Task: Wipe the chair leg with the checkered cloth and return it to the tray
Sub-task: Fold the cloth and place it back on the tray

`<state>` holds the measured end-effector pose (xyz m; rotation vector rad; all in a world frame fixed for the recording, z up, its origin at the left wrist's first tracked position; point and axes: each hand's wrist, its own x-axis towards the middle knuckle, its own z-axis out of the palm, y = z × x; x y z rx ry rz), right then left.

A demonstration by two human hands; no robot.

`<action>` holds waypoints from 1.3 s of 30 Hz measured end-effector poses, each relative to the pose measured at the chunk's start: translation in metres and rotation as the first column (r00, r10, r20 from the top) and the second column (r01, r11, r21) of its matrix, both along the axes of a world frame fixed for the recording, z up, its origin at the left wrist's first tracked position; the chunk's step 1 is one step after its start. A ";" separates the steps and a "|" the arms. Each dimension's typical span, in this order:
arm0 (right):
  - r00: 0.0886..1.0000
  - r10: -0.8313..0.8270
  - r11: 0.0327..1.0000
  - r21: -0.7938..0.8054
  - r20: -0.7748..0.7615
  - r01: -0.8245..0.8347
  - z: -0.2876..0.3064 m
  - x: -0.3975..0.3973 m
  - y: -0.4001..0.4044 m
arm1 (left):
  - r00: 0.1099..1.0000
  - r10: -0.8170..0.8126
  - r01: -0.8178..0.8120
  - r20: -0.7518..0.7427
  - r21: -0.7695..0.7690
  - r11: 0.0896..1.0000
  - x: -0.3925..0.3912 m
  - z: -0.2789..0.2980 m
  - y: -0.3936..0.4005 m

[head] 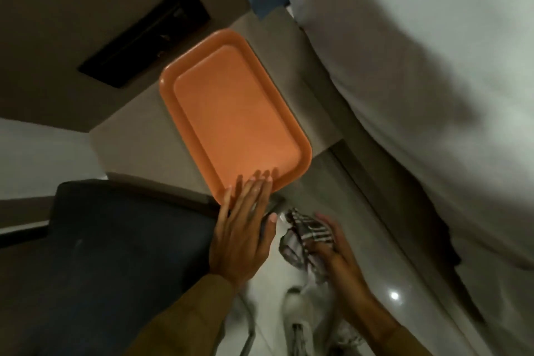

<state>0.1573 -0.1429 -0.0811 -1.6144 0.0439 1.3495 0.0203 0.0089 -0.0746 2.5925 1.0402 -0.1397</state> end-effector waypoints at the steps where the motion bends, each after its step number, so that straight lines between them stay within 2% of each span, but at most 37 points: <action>1: 1.000 -0.012 1.000 0.009 0.027 0.012 0.007 0.016 0.002 | 1.000 0.016 -0.015 0.017 -0.014 1.000 0.000 0.001 0.001; 3: 0.999 0.009 0.999 0.036 0.051 -0.010 0.029 0.046 0.013 | 0.996 0.046 -0.043 0.071 -0.044 0.998 0.000 0.002 0.000; 5: 0.994 0.076 0.995 0.056 0.078 -0.081 0.052 0.067 0.030 | 0.978 0.142 -0.129 0.152 -0.093 0.987 0.002 0.004 -0.001; 6: 0.990 0.085 0.994 0.062 0.109 -0.092 0.062 0.074 0.039 | 0.945 0.259 -0.224 0.198 -0.185 0.957 0.005 0.009 0.001; 7: 0.985 0.098 0.991 0.077 0.142 -0.110 0.071 0.080 0.050 | 0.878 0.415 -0.326 0.238 -0.337 0.883 0.011 0.018 0.003; 8: 0.983 0.096 0.988 0.102 0.159 -0.113 0.077 0.084 0.062 | 0.781 0.571 -0.385 0.251 -0.526 0.758 0.017 0.025 0.006; 10: 0.972 0.107 0.983 0.122 0.211 -0.135 0.088 0.084 0.088 | 0.548 0.821 -0.332 0.158 -0.860 0.387 0.033 0.041 0.019; 11: 0.970 0.123 0.981 0.125 0.208 -0.151 0.095 0.081 0.102 | 0.443 0.895 -0.276 0.044 -0.944 0.183 0.039 0.052 0.026; 12: 0.970 0.159 0.972 0.144 0.185 -0.187 0.099 0.078 0.117 | 0.373 0.925 -0.243 -0.070 -0.970 0.024 0.043 0.063 0.035; 13: 0.967 0.205 0.960 0.161 0.154 -0.229 0.103 0.074 0.129 | 0.347 0.925 -0.210 -0.158 -0.974 -0.087 0.048 0.071 0.042; 14: 0.961 0.247 0.949 0.167 0.125 -0.266 0.106 0.070 0.141 | 0.334 0.920 -0.162 -0.206 -0.974 -0.159 0.051 0.078 0.050; 16: 0.943 0.307 0.933 0.151 0.132 -0.325 0.110 0.062 0.160 | 0.254 0.948 -0.129 -0.191 -0.978 -0.162 0.054 0.085 0.064; 18: 0.926 0.319 0.930 0.125 0.202 -0.347 0.113 0.058 0.174 | 0.137 0.979 -0.145 -0.150 -0.981 -0.130 0.050 0.086 0.073; 19: 0.920 0.310 0.930 0.126 0.240 -0.346 0.113 0.057 0.180 | 0.106 0.986 -0.159 -0.128 -0.981 -0.111 0.048 0.086 0.077; 23: 0.908 0.256 0.938 0.142 0.332 -0.317 0.097 0.065 0.192 | 0.061 0.996 -0.245 0.064 -0.966 0.077 0.037 0.082 0.089; 26: 0.924 0.227 0.946 0.156 0.307 -0.284 0.082 0.069 0.198 | 0.110 0.988 -0.313 0.109 -0.939 0.139 0.026 0.077 0.092; 27: 0.924 0.232 0.945 0.154 0.304 -0.288 0.079 0.069 0.200 | 0.114 0.990 -0.322 0.084 -0.940 0.117 0.024 0.074 0.093; 29: 0.914 0.250 0.940 0.147 0.321 -0.308 0.077 0.066 0.204 | 0.087 0.996 -0.237 -0.011 -0.972 0.010 0.020 0.070 0.093; 31: 0.903 0.278 0.932 0.134 0.328 -0.336 0.078 0.064 0.209 | 0.127 0.982 -0.110 -0.137 -0.986 -0.123 0.018 0.069 0.092; 33: 0.857 0.337 0.901 0.130 0.390 -0.414 0.077 0.064 0.213 | 0.150 0.966 -0.112 -0.211 -0.974 -0.196 0.019 0.065 0.091; 36: 0.788 0.465 0.831 0.109 0.403 -0.546 0.076 0.067 0.217 | 0.098 0.968 -0.290 -0.233 -0.937 -0.196 0.023 0.057 0.088; 39: 0.670 0.617 0.747 -0.039 0.413 -0.664 0.075 0.074 0.222 | 0.061 0.987 -0.361 -0.149 -0.925 -0.118 0.025 0.058 0.086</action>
